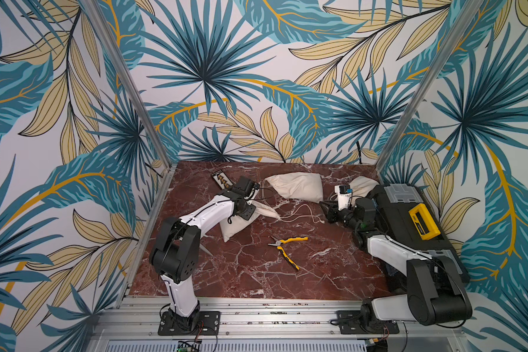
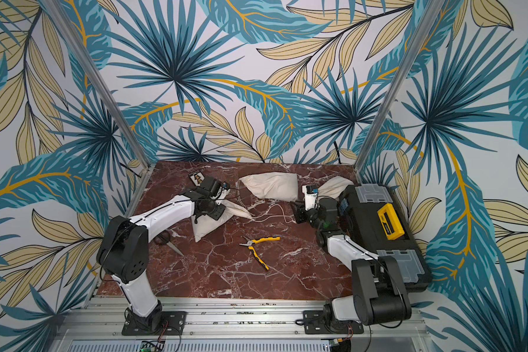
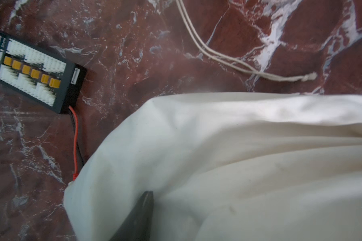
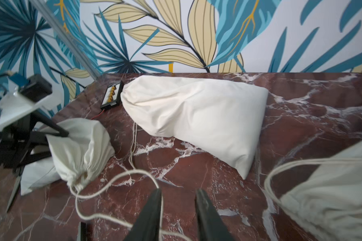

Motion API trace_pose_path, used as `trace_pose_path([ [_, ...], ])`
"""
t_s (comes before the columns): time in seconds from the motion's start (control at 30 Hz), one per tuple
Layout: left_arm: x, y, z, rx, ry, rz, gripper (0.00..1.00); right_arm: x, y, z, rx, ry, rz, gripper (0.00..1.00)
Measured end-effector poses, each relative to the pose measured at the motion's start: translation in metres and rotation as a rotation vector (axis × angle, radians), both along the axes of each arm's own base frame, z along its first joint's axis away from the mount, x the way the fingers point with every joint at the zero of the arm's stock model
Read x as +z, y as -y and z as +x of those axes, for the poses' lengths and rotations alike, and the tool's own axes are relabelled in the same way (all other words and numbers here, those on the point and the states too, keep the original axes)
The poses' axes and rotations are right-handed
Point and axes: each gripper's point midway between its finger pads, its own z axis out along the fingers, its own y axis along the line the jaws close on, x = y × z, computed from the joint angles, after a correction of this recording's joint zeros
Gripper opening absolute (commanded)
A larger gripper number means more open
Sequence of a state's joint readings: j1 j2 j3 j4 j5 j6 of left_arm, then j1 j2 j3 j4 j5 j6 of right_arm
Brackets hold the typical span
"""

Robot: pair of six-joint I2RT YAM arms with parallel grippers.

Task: Close the soil bag
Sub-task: Place the soil bag at the center of the board, then reset both arms

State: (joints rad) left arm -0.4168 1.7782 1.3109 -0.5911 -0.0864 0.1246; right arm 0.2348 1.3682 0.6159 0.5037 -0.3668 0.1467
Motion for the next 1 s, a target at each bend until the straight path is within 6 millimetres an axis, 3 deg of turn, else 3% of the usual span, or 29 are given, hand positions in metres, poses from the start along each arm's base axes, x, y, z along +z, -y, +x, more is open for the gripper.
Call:
trace_pose_path([
  [0.07,0.016,0.001,-0.008,-0.002,0.022,-0.050,0.84,0.017,0.005,-0.003,-0.021,0.047,-0.015,0.55],
  [0.13,0.044,0.005,-0.015,-0.018,0.080,-0.115,0.95,0.038,0.012,-0.007,-0.048,0.109,-0.029,0.63],
  [0.27,0.110,0.006,-0.030,-0.031,0.258,-0.248,1.00,0.067,0.033,-0.014,-0.151,0.219,-0.070,0.82],
  [0.33,0.132,-0.006,-0.033,0.005,0.346,-0.295,1.00,0.064,0.049,-0.017,-0.229,0.241,-0.103,0.93],
  [0.4,0.139,-0.035,-0.029,0.111,0.431,-0.308,1.00,0.049,0.068,-0.019,-0.318,0.244,-0.144,0.99],
  [0.47,0.127,-0.080,-0.022,0.277,0.500,-0.273,1.00,0.027,0.088,-0.021,-0.409,0.229,-0.193,0.99],
  [0.53,0.098,-0.130,-0.020,0.461,0.551,-0.204,1.00,0.001,0.108,-0.023,-0.498,0.204,-0.246,0.99],
  [0.63,0.057,-0.170,-0.034,0.608,0.595,-0.099,1.00,-0.025,0.124,-0.028,-0.568,0.201,-0.291,0.99],
  [0.73,0.034,-0.185,-0.043,0.651,0.673,-0.048,1.00,-0.037,0.131,-0.035,-0.596,0.238,-0.307,0.99],
  [0.83,0.014,-0.192,-0.045,0.654,0.706,-0.018,1.00,-0.037,0.135,-0.037,-0.619,0.291,-0.301,0.99],
  [1.0,-0.006,-0.186,-0.026,0.585,0.736,-0.058,1.00,-0.034,0.164,-0.034,-0.694,0.339,-0.234,0.99],
])
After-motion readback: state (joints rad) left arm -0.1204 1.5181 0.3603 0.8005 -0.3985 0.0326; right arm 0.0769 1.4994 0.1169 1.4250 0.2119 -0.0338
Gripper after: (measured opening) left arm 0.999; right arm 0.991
